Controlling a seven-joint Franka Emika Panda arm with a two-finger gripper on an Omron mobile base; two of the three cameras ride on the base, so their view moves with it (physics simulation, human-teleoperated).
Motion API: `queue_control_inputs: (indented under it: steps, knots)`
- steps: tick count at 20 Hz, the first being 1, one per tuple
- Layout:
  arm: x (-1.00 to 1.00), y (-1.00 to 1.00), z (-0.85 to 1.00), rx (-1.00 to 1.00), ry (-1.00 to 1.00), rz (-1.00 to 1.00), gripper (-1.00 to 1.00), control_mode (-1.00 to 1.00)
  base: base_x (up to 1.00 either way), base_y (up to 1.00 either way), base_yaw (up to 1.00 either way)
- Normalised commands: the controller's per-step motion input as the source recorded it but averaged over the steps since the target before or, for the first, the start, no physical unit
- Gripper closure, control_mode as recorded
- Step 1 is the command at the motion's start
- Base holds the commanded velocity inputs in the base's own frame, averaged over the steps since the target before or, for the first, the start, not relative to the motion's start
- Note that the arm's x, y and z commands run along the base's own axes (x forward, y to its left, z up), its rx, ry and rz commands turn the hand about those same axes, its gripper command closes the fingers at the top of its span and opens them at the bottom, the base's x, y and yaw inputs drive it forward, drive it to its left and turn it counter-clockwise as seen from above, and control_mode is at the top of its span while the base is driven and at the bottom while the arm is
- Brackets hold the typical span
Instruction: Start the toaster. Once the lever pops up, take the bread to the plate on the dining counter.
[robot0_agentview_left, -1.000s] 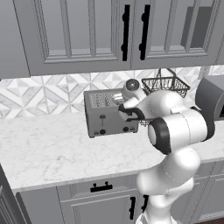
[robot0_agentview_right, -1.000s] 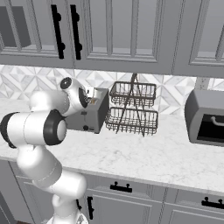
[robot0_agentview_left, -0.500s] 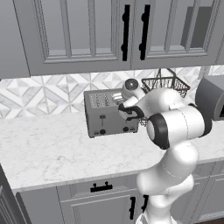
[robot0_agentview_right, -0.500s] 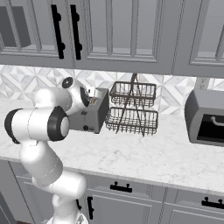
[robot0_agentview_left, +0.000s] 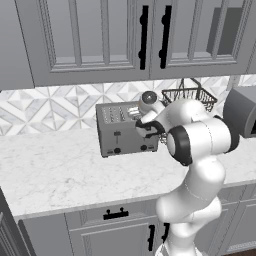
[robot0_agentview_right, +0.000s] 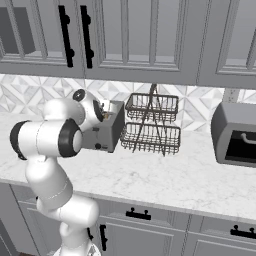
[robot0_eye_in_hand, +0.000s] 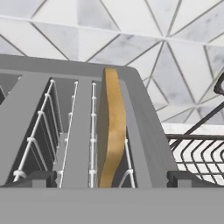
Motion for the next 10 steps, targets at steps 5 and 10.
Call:
queue_control_inputs:
  steps: [5, 10]
  knots:
    - [0.10, 0.00, -0.07, 0.00, 0.00, 0.00, -1.00, -1.00, 0.00, 0.00, 0.00]
    - [0.09, 0.00, -0.07, 0.00, 0.00, 0.00, -1.00, -1.00, 0.00, 0.00, 0.00]
